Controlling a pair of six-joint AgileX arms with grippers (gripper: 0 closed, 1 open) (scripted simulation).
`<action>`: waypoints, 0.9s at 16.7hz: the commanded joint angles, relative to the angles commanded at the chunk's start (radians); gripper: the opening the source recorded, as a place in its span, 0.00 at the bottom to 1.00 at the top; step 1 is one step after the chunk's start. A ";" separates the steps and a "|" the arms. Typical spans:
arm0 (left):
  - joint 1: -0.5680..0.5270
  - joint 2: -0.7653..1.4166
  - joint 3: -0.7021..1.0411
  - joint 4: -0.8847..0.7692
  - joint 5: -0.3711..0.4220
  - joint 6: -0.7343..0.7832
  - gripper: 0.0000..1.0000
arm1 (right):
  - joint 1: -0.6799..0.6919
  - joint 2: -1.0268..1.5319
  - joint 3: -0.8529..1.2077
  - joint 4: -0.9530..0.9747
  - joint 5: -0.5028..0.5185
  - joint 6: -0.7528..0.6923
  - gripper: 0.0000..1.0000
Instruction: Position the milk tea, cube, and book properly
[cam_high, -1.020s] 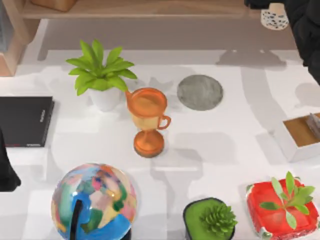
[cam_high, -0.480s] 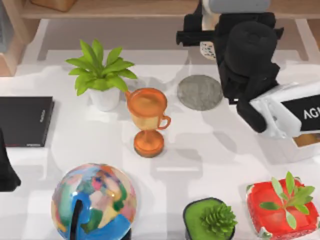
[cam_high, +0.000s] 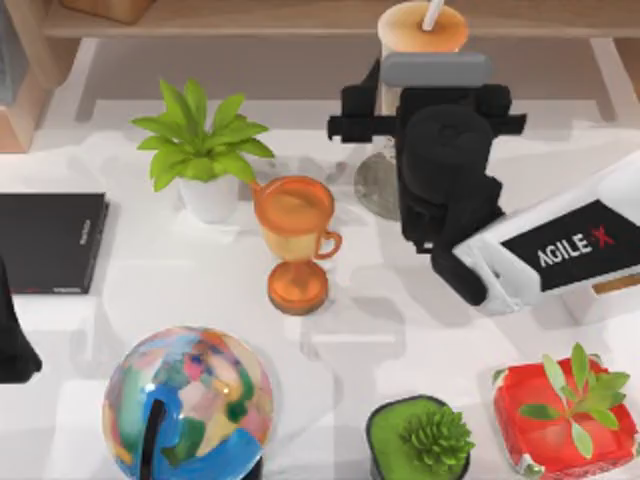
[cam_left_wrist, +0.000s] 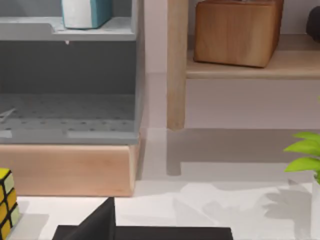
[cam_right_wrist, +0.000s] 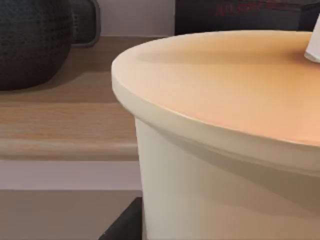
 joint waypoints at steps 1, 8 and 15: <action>0.000 0.000 0.000 0.000 0.000 0.000 1.00 | 0.000 0.000 0.000 0.000 0.000 0.000 0.00; 0.000 0.000 0.000 0.000 0.000 0.000 1.00 | -0.001 0.064 -0.003 0.070 0.000 0.000 0.00; 0.000 0.000 0.000 0.000 0.000 0.000 1.00 | 0.000 0.091 -0.005 0.097 0.001 -0.001 0.08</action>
